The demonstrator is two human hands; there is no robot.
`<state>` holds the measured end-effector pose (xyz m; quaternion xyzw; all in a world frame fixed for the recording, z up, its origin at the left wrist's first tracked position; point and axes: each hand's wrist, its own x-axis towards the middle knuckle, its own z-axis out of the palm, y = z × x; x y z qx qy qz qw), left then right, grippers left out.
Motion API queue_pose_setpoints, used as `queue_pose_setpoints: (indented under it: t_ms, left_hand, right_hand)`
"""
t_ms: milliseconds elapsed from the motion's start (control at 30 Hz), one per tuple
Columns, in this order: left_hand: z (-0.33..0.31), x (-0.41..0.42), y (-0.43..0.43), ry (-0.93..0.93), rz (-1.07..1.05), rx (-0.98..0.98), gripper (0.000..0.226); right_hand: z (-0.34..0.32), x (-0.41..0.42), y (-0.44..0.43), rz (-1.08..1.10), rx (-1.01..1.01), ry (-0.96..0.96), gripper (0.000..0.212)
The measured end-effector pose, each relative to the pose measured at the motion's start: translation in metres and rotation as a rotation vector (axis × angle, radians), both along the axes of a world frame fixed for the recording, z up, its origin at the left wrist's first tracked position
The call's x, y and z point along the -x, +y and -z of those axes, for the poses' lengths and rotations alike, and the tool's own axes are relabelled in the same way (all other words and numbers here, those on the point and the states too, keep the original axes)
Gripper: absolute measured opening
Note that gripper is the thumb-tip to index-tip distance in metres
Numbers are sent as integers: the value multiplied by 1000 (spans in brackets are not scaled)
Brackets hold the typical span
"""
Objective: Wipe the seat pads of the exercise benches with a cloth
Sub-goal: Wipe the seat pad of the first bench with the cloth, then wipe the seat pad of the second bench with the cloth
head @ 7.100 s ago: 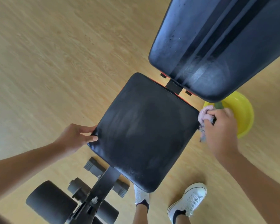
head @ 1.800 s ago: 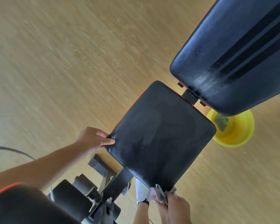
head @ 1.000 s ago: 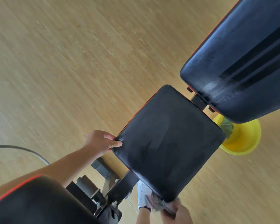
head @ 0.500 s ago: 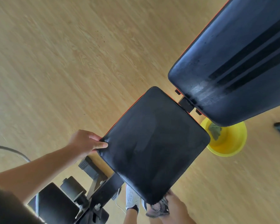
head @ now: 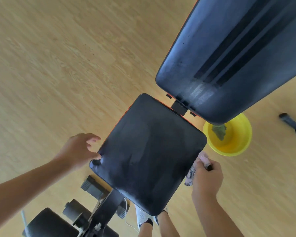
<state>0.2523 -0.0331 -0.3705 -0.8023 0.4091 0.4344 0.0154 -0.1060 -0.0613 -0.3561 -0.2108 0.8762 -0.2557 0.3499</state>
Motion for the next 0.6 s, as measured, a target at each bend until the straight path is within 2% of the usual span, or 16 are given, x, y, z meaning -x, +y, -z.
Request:
queue_pose_setpoints:
  t_ms: [100,167,233,333,433,600]
  left_hand:
    - [-35,34,-56,-8,230,282,42]
    - [-63,66,-94,42,390,361,36]
    - [-90,102,-124,107,573,331,31]
    - [-121,139,-148,110,789,218,28]
    - [-143,178,-163,123,818,155,26]
    - [-151,286,-176,97,882,263,28]
  right_hand:
    - [-23,11,-16,-195,100,13,12]
    - [-34,17,-27,-237,120,-25,14]
    - [-46,28,-35,-211,129,-87,16]
    - [-60,48,-42,-220,177,-90,22]
    - [-72,75,-44,-191,227,-118,28]
    - [-87,136,-31,-110,302,-104,38]
